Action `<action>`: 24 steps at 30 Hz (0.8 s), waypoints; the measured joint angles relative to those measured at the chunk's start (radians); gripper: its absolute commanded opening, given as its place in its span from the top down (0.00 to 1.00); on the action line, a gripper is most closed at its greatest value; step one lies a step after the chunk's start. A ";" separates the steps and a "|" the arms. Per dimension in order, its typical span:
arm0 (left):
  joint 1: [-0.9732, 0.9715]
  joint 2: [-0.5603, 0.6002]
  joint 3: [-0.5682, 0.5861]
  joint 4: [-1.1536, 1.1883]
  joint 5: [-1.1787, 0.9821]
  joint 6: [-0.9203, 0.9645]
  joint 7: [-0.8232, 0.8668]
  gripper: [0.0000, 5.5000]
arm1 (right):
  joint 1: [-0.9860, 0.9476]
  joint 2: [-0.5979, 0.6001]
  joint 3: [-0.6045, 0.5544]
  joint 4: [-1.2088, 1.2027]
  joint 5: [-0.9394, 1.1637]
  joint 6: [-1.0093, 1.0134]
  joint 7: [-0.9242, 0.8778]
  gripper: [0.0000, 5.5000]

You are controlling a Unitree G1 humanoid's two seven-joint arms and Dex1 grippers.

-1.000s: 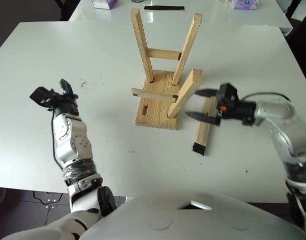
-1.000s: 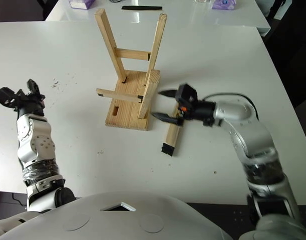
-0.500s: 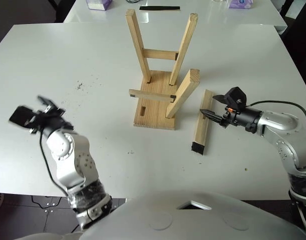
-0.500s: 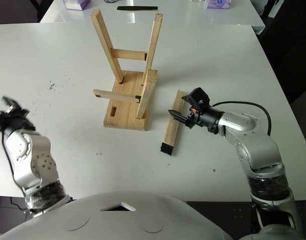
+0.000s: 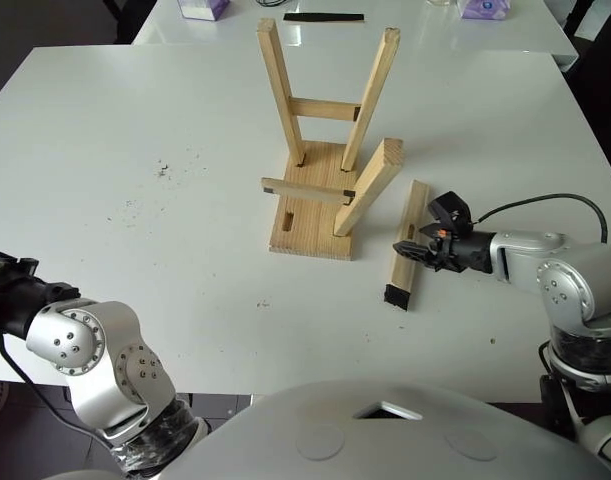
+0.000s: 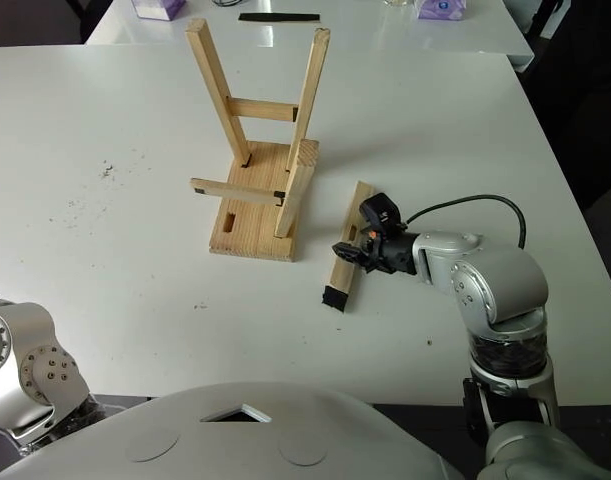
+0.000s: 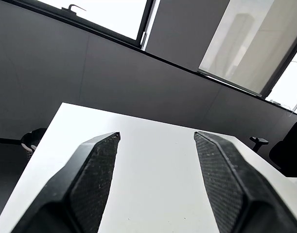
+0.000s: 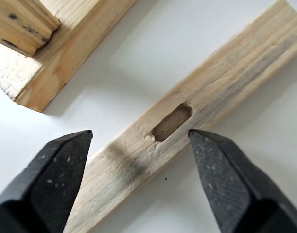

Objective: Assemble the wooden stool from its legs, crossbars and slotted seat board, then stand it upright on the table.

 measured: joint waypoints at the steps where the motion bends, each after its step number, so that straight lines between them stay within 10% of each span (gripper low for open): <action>1: -0.002 0.001 -0.005 0.002 0.000 0.000 0.003 0.48 | 0.002 0.002 0.003 0.000 -0.005 -0.005 -0.008 0.34; 17: -0.013 0.001 -0.007 0.118 -0.023 -0.046 0.015 0.48 | -0.012 0.023 0.174 0.194 -0.144 -0.307 -0.076 0.34; 24: -0.034 0.000 -0.007 0.136 -0.024 -0.062 0.015 0.48 | 0.103 -0.154 0.110 0.147 -0.139 -0.386 0.042 0.34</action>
